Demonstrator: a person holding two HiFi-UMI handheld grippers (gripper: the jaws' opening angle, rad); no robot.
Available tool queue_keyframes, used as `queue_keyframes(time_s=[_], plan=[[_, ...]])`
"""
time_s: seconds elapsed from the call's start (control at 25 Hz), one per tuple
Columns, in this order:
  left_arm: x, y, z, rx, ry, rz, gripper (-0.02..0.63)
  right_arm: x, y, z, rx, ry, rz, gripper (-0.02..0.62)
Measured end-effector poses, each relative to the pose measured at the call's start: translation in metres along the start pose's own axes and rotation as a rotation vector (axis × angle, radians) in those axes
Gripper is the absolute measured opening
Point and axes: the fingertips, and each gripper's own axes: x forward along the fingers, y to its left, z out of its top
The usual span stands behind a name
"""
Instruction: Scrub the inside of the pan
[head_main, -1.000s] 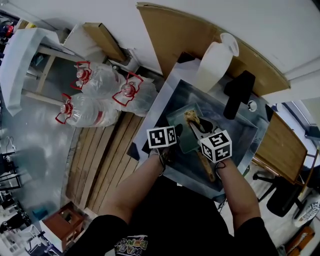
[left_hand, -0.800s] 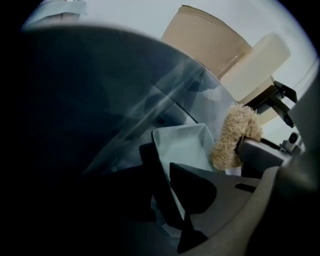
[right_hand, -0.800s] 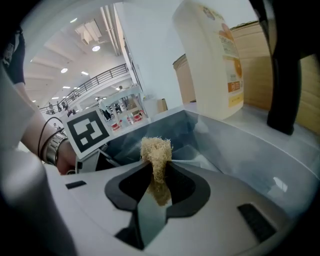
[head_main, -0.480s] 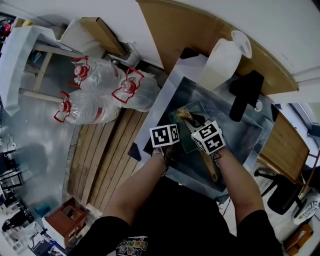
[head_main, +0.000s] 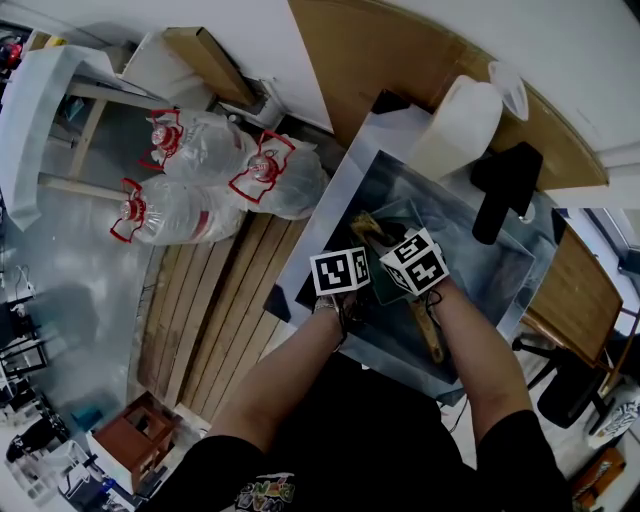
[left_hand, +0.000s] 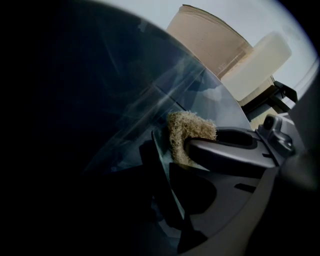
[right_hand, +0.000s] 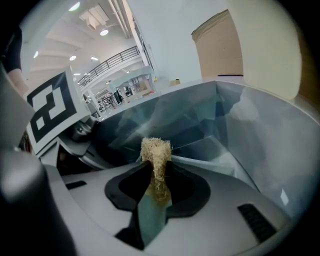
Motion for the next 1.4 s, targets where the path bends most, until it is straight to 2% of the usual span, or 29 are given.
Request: queue_keyframes(time_s=[0.36,0.8,0.92,1.4], plan=[[0.001,0.001,0.000,0.000,0.002,0.000,0.084,-0.002,-0.013,-0.001,0.054,-0.005,-0.075,0.101],[0.001,0.001,0.000,-0.002,0.000,0.002,0.084,-0.034,-0.078,-0.016,0.174,0.019,-0.375,0.101],[0.001,0.001,0.000,-0.002,0.000,0.003,0.084,-0.037,-0.082,-0.017,0.214,0.009,-0.390,0.101],[0.003,0.001,-0.001,-0.003,-0.002,0.002,0.086,-0.041,-0.082,-0.019,0.244,-0.010,-0.379,0.101]])
